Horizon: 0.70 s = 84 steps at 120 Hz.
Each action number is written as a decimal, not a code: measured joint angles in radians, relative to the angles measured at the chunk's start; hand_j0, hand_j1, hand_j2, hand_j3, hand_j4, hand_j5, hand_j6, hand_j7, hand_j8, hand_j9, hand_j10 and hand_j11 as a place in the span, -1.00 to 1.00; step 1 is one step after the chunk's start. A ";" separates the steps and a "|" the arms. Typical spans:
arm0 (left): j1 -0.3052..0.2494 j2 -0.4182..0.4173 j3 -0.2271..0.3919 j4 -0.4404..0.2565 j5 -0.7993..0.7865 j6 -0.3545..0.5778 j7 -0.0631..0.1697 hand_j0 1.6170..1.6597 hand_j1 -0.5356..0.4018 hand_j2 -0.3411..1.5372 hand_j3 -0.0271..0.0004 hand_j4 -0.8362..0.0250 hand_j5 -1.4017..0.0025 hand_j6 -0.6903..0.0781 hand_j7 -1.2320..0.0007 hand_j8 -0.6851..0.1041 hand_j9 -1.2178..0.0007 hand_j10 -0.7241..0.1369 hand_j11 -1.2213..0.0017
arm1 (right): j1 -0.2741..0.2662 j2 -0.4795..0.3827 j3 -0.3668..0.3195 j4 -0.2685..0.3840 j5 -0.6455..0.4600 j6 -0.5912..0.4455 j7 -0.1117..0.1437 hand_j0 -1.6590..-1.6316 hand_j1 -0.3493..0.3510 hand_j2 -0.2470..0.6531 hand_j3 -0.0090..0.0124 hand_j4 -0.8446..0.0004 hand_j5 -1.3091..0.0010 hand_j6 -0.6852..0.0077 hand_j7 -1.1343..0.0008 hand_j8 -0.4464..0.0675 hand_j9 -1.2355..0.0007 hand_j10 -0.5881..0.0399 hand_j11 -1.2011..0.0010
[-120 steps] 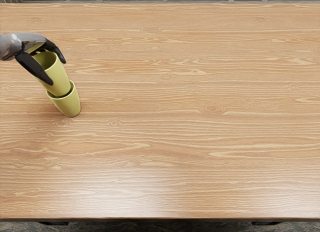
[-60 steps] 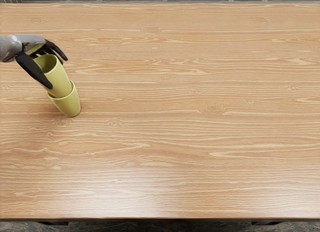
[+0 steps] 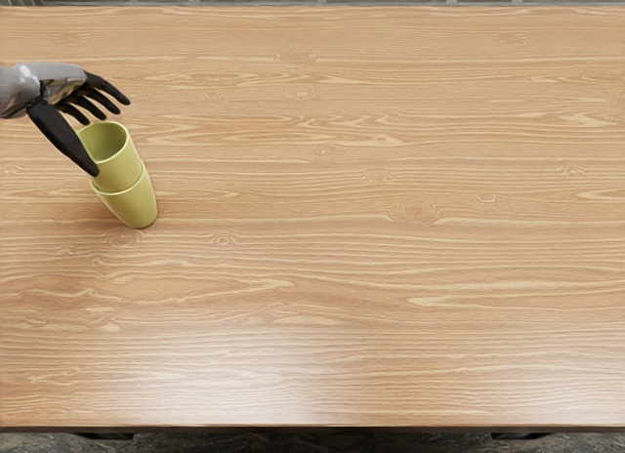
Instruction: Pick up cup and place in cup with left hand
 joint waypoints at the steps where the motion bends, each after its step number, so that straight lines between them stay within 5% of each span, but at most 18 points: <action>1: 0.000 0.000 0.000 0.000 0.000 0.000 0.000 0.91 0.19 -0.58 0.97 0.29 0.48 0.06 0.41 0.06 0.40 0.04 0.41 | 0.000 0.000 0.000 0.000 0.000 0.000 0.000 -0.93 -1.00 -0.45 -0.16 1.00 1.00 0.98 1.00 0.74 1.00 0.87 1.00; 23: -0.011 -0.003 -0.005 -0.001 -0.011 -0.001 0.000 0.92 0.24 -0.58 0.97 0.33 0.52 0.11 0.45 0.08 0.45 0.08 0.45 | 0.000 0.000 0.001 0.000 0.000 0.000 0.000 -0.93 -1.00 -0.45 -0.16 1.00 1.00 0.98 1.00 0.74 1.00 0.87 1.00; 51: -0.091 0.011 -0.004 -0.001 -0.085 -0.008 0.000 0.92 0.31 -0.59 0.97 0.40 0.58 0.19 0.52 0.15 0.51 0.15 0.51 | 0.000 0.000 0.001 0.000 0.000 0.000 0.000 -0.93 -1.00 -0.45 -0.16 1.00 1.00 0.98 1.00 0.74 1.00 0.87 1.00; 84: -0.132 0.002 -0.003 -0.005 -0.361 -0.071 0.000 0.92 0.52 -0.60 0.97 0.59 0.72 0.40 0.69 0.35 0.69 0.33 0.69 | 0.000 0.000 0.002 0.000 0.000 0.000 -0.002 -0.93 -1.00 -0.45 -0.16 1.00 1.00 0.98 1.00 0.74 1.00 0.87 1.00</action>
